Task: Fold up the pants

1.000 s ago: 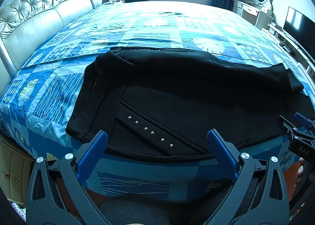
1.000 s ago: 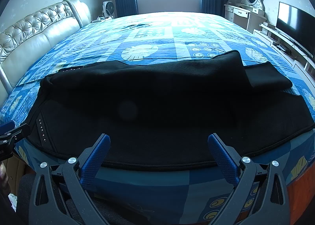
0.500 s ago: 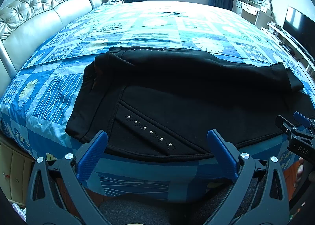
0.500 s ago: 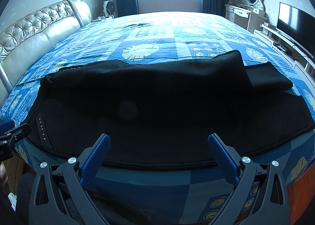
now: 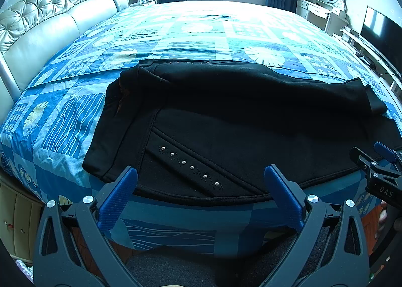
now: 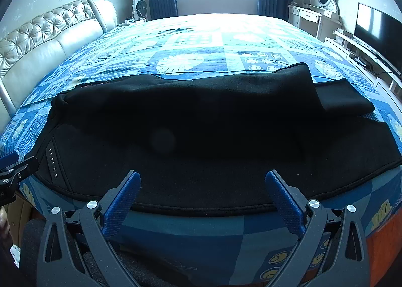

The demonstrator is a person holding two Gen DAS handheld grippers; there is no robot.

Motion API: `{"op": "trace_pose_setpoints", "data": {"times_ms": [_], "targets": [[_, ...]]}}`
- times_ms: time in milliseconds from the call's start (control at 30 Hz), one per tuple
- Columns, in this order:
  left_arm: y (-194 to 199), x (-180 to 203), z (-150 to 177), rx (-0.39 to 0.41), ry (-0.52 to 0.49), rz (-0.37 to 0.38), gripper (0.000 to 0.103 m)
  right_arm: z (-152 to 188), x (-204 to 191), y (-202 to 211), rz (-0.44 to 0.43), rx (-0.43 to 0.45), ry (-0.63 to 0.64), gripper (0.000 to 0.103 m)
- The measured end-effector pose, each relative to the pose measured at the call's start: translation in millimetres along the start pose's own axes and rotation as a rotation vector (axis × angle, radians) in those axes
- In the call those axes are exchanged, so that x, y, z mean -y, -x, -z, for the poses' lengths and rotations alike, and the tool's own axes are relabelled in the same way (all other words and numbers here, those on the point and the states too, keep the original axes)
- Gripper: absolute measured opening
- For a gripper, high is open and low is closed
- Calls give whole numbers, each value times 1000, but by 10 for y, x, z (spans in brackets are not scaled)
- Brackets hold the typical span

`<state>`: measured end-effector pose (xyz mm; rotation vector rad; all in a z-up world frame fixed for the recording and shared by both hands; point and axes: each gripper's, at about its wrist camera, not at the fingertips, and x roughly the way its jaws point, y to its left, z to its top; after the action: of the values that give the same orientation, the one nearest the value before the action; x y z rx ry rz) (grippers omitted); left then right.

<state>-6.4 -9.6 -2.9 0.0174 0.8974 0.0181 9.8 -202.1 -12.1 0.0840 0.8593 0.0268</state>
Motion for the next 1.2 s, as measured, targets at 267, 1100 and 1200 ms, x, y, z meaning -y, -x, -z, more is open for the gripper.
{"op": "trace_pose_setpoints", "data": {"times_ms": [267,1100,1200], "targets": [[-7,18,11,-1,-2,1,101,4,-1,-6,0,0,4,99],[-897,-1510,-1083,-156,122,178,101,-1546,297,-626,-352,-38,89,99],[-1204,-1668,-1430,-135,63,185,101,-1789,272,-1027,-361,-138,161,99]]}}
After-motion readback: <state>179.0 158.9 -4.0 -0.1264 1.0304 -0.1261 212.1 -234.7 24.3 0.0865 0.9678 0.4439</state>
